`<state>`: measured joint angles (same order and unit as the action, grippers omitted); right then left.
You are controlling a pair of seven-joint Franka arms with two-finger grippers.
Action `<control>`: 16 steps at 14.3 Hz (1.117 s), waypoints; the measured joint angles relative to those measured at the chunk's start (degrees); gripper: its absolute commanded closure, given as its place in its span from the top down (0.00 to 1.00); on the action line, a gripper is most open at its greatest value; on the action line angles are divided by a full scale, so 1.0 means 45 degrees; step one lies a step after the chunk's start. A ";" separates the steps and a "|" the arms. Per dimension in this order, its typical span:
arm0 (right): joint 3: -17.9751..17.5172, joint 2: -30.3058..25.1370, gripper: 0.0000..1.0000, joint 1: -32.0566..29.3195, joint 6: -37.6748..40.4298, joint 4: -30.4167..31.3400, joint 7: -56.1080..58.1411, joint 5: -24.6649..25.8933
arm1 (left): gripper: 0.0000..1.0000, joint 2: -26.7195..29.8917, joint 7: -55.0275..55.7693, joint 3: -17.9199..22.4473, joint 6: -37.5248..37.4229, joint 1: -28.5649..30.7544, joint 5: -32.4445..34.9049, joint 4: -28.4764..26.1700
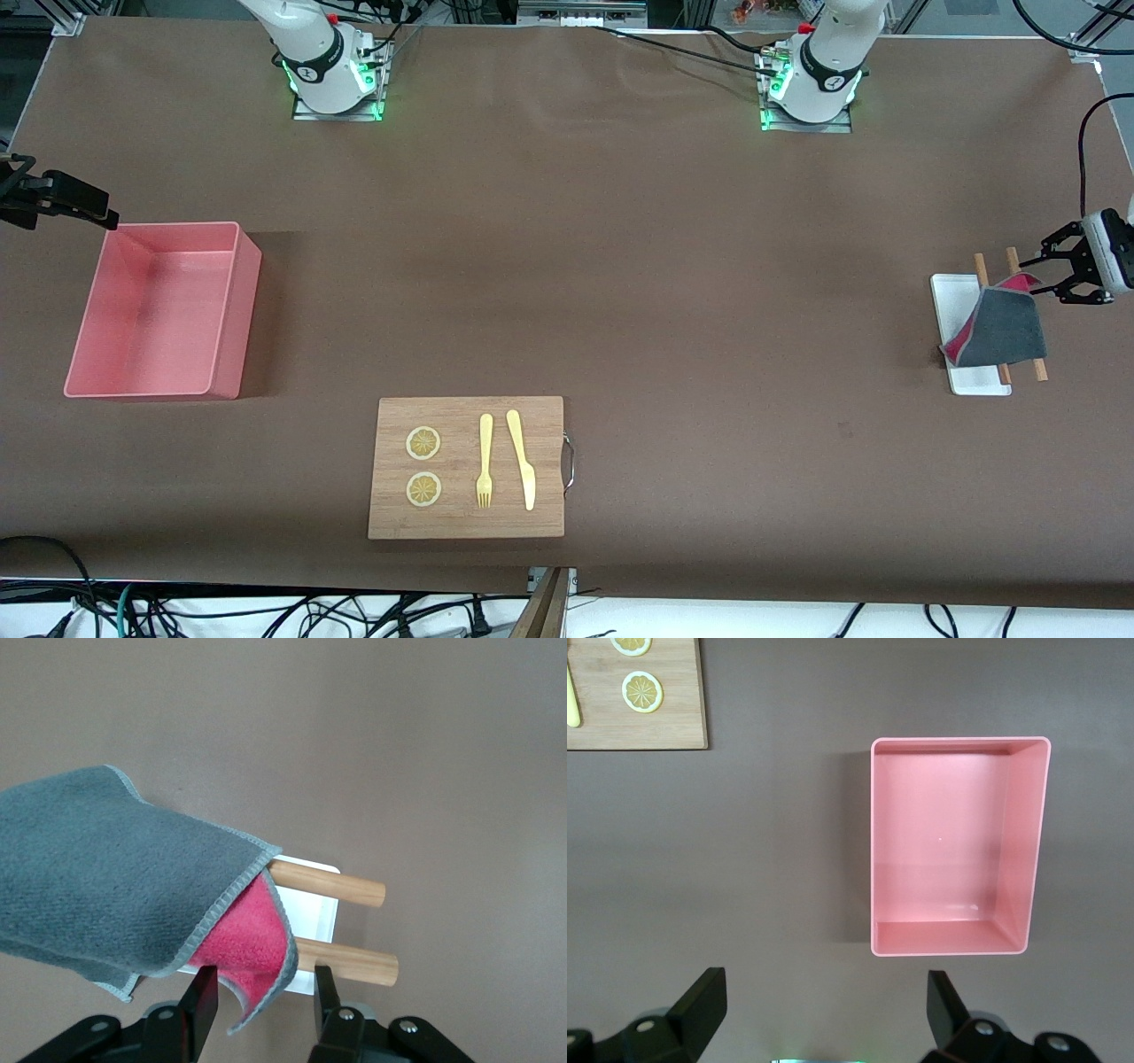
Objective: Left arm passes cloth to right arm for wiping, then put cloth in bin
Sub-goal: 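Lower the left gripper and grasp the grey cloth edge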
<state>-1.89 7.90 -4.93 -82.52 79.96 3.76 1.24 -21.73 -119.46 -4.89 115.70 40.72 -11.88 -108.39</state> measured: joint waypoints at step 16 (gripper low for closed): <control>-0.0012 0.0000 1.00 0.0008 0.0000 -0.0040 0.0000 -0.0177 | 0.00 -0.0049 0.0102 -0.0071 -0.0376 0.0028 0.0053 0.0480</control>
<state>-1.94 7.91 -4.90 -82.52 79.78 3.76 0.44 -21.95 -119.00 -5.21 114.01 40.85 -11.64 -106.23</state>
